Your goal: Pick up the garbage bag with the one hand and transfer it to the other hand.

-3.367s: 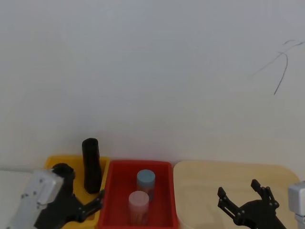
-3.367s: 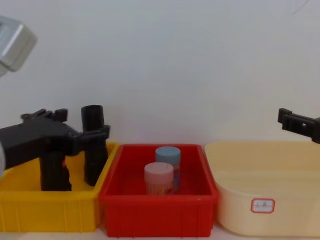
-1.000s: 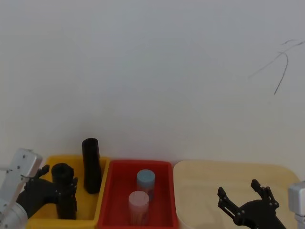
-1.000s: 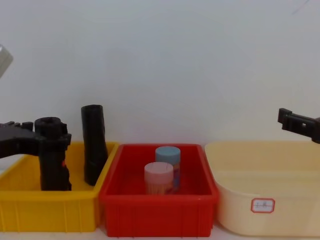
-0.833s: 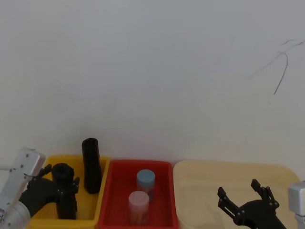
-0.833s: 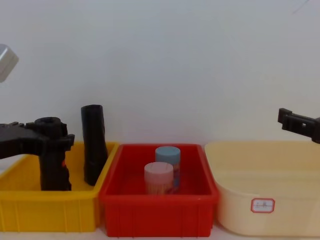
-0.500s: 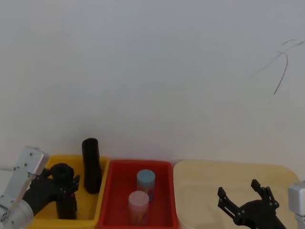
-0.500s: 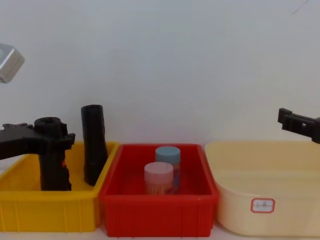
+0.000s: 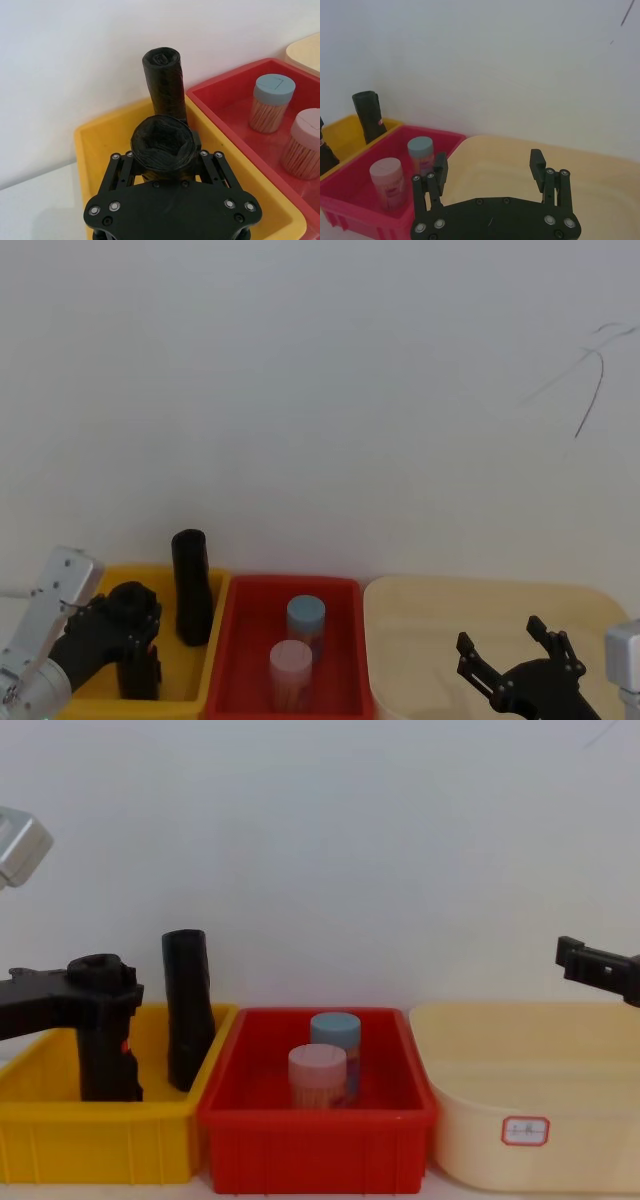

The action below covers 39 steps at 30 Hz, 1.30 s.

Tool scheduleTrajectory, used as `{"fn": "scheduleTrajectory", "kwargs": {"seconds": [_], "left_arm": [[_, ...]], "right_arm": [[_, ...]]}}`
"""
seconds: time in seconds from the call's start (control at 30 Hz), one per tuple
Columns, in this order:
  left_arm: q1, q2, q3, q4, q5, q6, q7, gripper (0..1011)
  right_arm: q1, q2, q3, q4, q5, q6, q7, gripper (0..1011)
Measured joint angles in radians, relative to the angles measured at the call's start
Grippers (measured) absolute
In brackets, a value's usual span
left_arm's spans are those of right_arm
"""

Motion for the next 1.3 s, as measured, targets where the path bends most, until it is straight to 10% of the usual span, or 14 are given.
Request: {"fn": "scheduleTrajectory", "kwargs": {"seconds": [0.53,1.3], "left_arm": [[0.029,0.058,-0.046,-0.124,-0.033,-0.010,-0.073,419],[-0.010,0.161,-0.119,-0.340,-0.245,0.057,-0.318,392]], "right_arm": [[0.018,0.043,0.012,-0.036,0.042,0.025,0.104,1000],[0.073,0.171,-0.003,-0.126,0.181,0.119,0.368,1000]]}}
